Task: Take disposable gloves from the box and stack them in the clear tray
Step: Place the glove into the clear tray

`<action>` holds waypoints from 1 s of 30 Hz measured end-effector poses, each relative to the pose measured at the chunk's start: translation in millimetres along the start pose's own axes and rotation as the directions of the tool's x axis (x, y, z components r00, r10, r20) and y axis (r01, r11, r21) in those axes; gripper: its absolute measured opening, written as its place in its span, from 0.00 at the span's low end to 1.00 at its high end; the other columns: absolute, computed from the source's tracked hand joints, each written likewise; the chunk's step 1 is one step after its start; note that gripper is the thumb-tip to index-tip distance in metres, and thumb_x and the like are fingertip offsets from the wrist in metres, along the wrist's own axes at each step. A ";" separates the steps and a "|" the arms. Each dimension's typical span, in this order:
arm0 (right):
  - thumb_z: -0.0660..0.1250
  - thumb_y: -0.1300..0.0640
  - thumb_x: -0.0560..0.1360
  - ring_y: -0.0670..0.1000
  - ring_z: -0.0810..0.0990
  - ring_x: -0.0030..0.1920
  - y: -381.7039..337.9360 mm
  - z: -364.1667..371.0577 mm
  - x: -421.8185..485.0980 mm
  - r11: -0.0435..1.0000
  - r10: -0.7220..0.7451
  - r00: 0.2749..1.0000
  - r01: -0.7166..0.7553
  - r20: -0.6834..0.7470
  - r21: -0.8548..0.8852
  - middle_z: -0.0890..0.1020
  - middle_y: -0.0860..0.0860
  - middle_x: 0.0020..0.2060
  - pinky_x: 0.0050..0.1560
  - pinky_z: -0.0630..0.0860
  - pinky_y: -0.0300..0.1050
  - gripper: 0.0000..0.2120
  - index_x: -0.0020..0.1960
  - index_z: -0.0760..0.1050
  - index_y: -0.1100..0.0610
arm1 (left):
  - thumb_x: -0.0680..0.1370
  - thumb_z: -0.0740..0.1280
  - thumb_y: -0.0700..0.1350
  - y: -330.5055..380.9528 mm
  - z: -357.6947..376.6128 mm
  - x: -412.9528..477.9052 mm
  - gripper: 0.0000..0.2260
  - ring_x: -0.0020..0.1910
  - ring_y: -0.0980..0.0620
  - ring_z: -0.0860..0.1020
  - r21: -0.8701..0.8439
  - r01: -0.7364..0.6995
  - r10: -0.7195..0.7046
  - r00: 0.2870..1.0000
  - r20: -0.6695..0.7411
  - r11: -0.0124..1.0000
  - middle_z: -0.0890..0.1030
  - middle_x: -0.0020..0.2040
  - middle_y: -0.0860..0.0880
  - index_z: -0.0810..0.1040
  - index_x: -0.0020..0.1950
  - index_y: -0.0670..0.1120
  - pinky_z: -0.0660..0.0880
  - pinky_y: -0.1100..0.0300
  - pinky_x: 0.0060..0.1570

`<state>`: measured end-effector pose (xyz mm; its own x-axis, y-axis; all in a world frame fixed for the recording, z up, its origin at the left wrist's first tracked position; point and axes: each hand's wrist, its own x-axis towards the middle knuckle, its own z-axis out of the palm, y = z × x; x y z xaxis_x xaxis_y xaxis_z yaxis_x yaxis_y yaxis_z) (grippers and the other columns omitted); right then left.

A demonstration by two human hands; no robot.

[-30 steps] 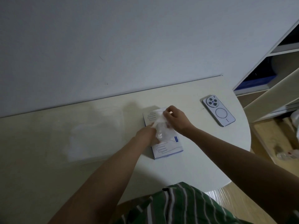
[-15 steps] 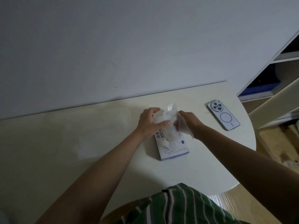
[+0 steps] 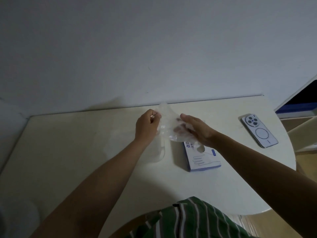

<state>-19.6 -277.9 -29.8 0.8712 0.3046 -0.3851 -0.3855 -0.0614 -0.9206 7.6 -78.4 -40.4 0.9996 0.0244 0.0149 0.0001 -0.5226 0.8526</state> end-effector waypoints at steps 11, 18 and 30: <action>0.70 0.59 0.76 0.46 0.76 0.27 -10.0 68.2 47.1 0.940 0.055 0.998 -0.046 0.016 -0.339 0.82 0.53 0.32 0.27 0.73 0.39 0.06 0.47 0.79 0.62 | 0.78 0.66 0.50 -53.1 -70.3 -11.6 0.13 0.28 0.49 0.77 0.000 0.179 -0.179 0.983 0.037 0.984 0.80 0.32 0.46 0.77 0.48 0.39 0.74 0.57 0.31; 0.67 0.61 0.76 0.48 0.75 0.27 -25.2 73.2 67.6 0.938 -0.133 0.906 -0.016 -0.401 -0.347 0.79 0.54 0.31 0.33 0.73 0.41 0.05 0.45 0.79 0.63 | 0.81 0.61 0.47 -76.7 -102.4 -14.3 0.10 0.41 0.41 0.77 0.366 0.054 -0.009 0.992 -0.123 0.929 0.73 0.34 0.48 0.69 0.41 0.48 0.62 0.56 0.36; 0.65 0.60 0.76 0.45 0.78 0.44 -11.7 143.3 77.8 0.274 -0.329 0.899 0.383 0.288 -0.882 0.79 0.49 0.48 0.48 0.78 0.45 0.10 0.56 0.79 0.52 | 0.83 0.55 0.51 -88.3 -113.8 -1.4 0.12 0.41 0.42 0.80 0.753 -0.098 0.091 0.995 0.050 0.651 0.81 0.41 0.45 0.73 0.52 0.45 0.67 0.57 0.36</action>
<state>9.1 -117.2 -39.8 0.8228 0.5678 -0.0251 0.4961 -0.7391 -0.4557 3.0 64.7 -56.3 0.9956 -0.0665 0.0664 -0.0764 -0.9841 0.1604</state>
